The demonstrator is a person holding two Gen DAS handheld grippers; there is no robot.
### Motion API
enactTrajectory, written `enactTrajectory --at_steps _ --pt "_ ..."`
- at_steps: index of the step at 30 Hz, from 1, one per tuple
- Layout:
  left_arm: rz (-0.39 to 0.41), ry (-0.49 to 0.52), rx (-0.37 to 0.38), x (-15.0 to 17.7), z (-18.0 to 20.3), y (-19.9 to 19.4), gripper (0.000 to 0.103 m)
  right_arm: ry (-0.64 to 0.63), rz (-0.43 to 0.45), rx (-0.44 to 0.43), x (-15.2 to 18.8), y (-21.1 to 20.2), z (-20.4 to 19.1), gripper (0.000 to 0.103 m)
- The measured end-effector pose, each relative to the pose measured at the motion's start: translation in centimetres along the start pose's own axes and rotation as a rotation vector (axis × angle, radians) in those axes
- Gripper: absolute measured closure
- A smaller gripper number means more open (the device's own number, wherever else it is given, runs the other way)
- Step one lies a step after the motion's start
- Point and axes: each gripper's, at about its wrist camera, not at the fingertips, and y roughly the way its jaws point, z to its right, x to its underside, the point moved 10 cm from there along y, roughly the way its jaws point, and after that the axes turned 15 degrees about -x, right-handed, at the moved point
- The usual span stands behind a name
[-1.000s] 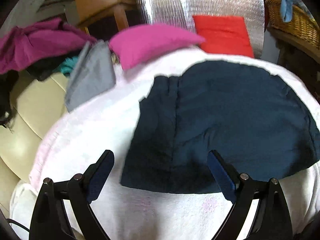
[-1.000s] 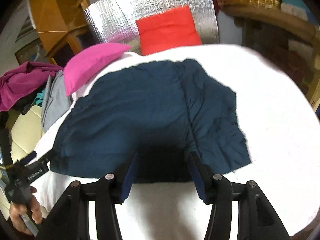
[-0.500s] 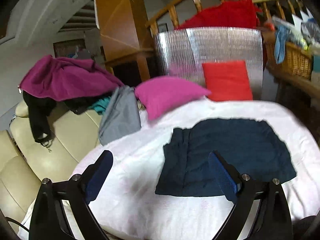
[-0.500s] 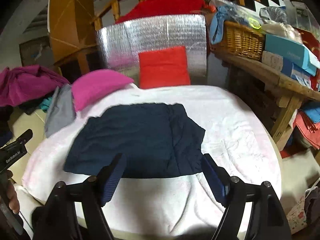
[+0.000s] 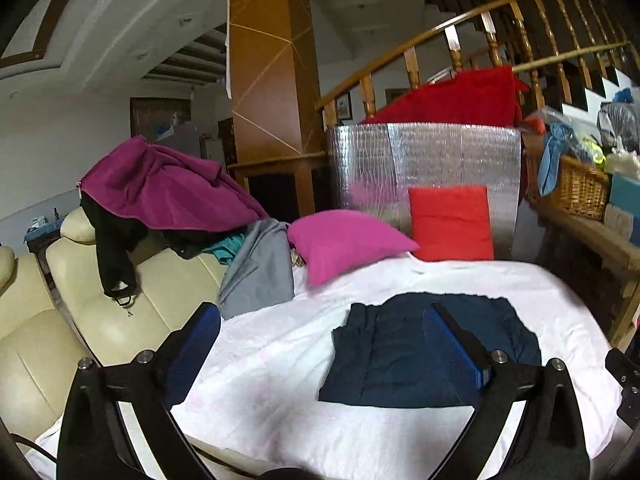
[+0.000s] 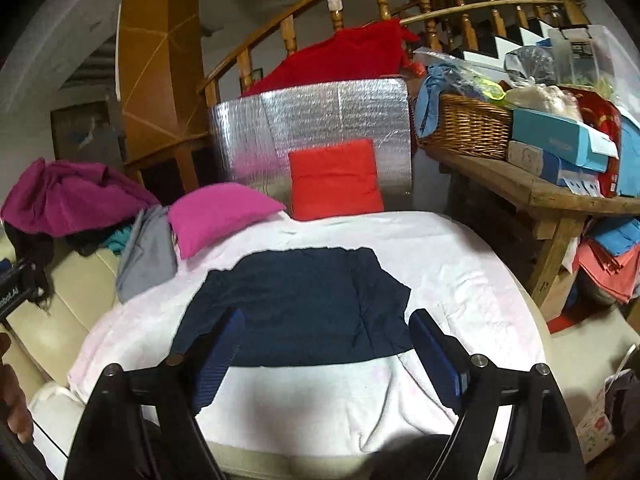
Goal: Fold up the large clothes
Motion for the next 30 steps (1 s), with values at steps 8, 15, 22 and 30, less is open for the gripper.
enactTrajectory --at_steps 8,15,22,30 --pt "0.032 -0.024 -0.011 -0.9 -1.4 -2.1 0.002 0.011 0.034 0.014 -0.9 -2.0 -0.9 0.016" --pt "0.048 -0.031 -0.016 -1.3 -2.0 -3.1 0.001 -0.01 0.06 0.021 -1.7 -3.5 -2.2 0.016" --pt "0.054 -0.033 -0.024 -1.2 -2.4 -3.6 0.001 -0.019 0.059 0.018 -1.9 -3.8 -2.7 0.016" --pt "0.062 -0.032 -0.019 -1.3 -2.5 -4.1 0.001 -0.027 0.05 0.016 -1.8 -3.6 -3.1 0.016"
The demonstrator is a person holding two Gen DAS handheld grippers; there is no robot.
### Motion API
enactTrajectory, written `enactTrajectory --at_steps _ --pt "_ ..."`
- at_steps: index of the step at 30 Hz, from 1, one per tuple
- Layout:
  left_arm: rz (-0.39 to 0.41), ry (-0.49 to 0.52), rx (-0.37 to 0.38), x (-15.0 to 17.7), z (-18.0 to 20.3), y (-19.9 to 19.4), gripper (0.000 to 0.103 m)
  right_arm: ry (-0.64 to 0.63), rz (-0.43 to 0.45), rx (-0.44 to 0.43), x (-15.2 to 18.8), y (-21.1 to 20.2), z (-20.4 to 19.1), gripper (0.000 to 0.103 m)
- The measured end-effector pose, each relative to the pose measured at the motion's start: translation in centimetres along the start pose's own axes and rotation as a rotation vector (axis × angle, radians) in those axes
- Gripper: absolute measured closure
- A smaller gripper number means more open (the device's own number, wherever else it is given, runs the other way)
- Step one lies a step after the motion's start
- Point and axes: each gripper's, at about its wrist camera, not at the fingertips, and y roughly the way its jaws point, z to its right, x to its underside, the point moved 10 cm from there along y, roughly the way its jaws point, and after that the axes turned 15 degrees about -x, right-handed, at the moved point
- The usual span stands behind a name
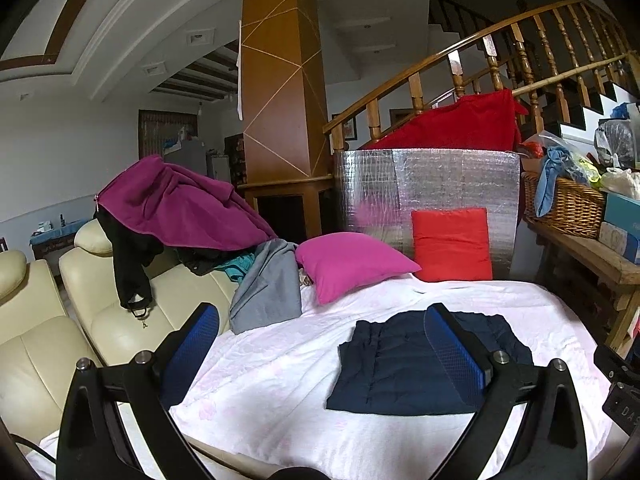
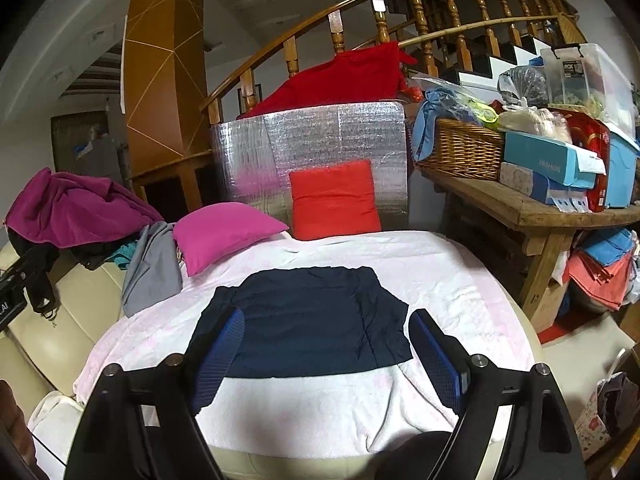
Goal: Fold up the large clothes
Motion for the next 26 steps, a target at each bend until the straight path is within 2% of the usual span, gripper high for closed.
enactTrajectory --at_steps 21,25,26 --pt "0.005 0.004 0.033 -0.2 0.3 0.9 0.001 -0.029 -0.029 -0.011 -0.2 2.0 -0.1 0.016" --pt "-0.013 -0.018 0.036 -0.3 0.6 3.2 0.001 -0.026 -0.043 -0.023 -1.1 3.9 0.5 0.016" --pt "-0.043 -0.019 0.031 -0.1 0.6 4.9 0.001 -0.019 -0.042 -0.021 -1.4 4.6 1.1 0.016"
